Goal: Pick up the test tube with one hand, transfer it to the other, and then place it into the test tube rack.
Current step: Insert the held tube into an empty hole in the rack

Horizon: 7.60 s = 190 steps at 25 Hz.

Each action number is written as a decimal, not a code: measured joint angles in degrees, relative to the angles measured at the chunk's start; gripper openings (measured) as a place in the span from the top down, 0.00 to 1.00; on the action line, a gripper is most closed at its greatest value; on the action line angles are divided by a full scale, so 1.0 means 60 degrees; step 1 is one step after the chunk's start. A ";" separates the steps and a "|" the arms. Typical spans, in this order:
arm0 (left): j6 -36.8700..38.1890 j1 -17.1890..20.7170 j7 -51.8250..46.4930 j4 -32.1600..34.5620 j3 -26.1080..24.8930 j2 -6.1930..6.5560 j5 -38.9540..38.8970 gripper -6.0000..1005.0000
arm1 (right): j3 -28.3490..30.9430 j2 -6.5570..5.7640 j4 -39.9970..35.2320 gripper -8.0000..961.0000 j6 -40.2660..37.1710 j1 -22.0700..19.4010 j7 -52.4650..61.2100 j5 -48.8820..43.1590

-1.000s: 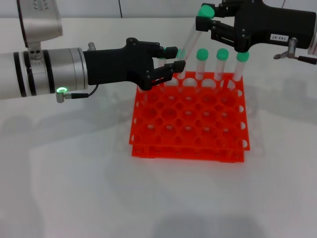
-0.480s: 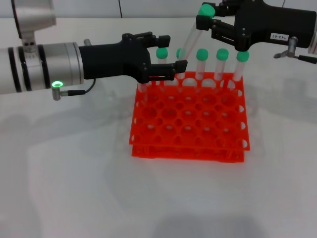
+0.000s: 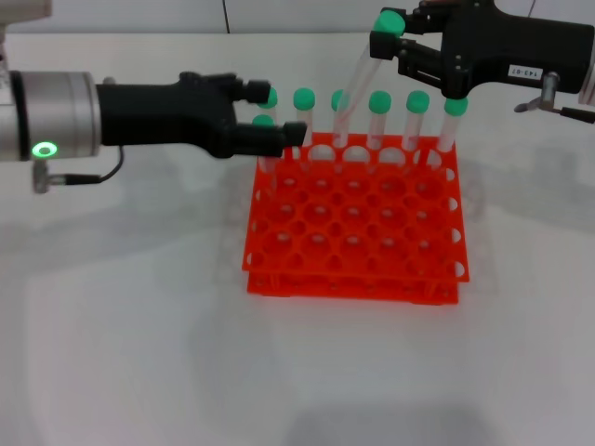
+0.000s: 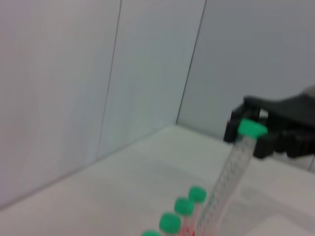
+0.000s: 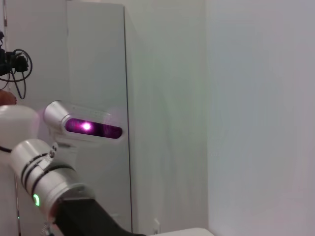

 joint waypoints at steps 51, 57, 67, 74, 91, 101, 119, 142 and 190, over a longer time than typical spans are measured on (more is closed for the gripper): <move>0.1641 0.1151 0.0726 0.1393 -0.0653 0.0238 0.3298 0.13 | -0.3196 -0.0029 -0.0021 0.72 0.2742 0.0440 0.1102 0.1040; 0.1641 0.1159 0.0729 0.1302 -0.0652 0.0204 0.3298 0.13 | -0.3203 -0.0031 -0.0373 0.72 0.2890 0.0623 0.1632 0.0239; 0.1643 0.1157 0.0781 0.1283 -0.0651 0.0201 0.3297 0.13 | -0.3207 -0.0028 -0.0618 0.72 0.3112 0.0929 0.2582 -0.0785; 0.1643 0.1157 0.0832 0.1280 -0.0651 0.0191 0.3297 0.13 | -0.3229 0.0008 -0.0590 0.72 0.3234 0.0923 0.2576 -0.0814; 0.1643 0.1096 0.0860 0.1149 -0.0652 0.0190 0.3296 0.13 | -0.3384 0.0040 -0.0588 0.71 0.3255 0.0954 0.2579 -0.0816; 0.1647 0.1074 0.0860 0.1149 -0.0652 0.0187 0.3297 0.13 | -0.3450 0.0061 -0.0541 0.71 0.3364 0.0974 0.2527 -0.0813; 0.1642 0.1070 0.0860 0.1150 -0.0652 0.0175 0.3288 0.13 | -0.3971 0.0085 -0.0373 0.71 0.3935 0.1065 0.2395 -0.0741; 0.1643 0.1082 0.0984 0.1081 -0.0643 0.0161 0.3298 0.13 | -0.4023 0.0117 0.0104 0.70 0.4045 0.1190 0.2391 -0.0727; 0.1539 0.1041 0.1021 0.1047 -0.0593 0.0161 0.3296 0.13 | -0.4353 0.0116 0.0600 0.69 0.4412 0.1231 0.1926 -0.0095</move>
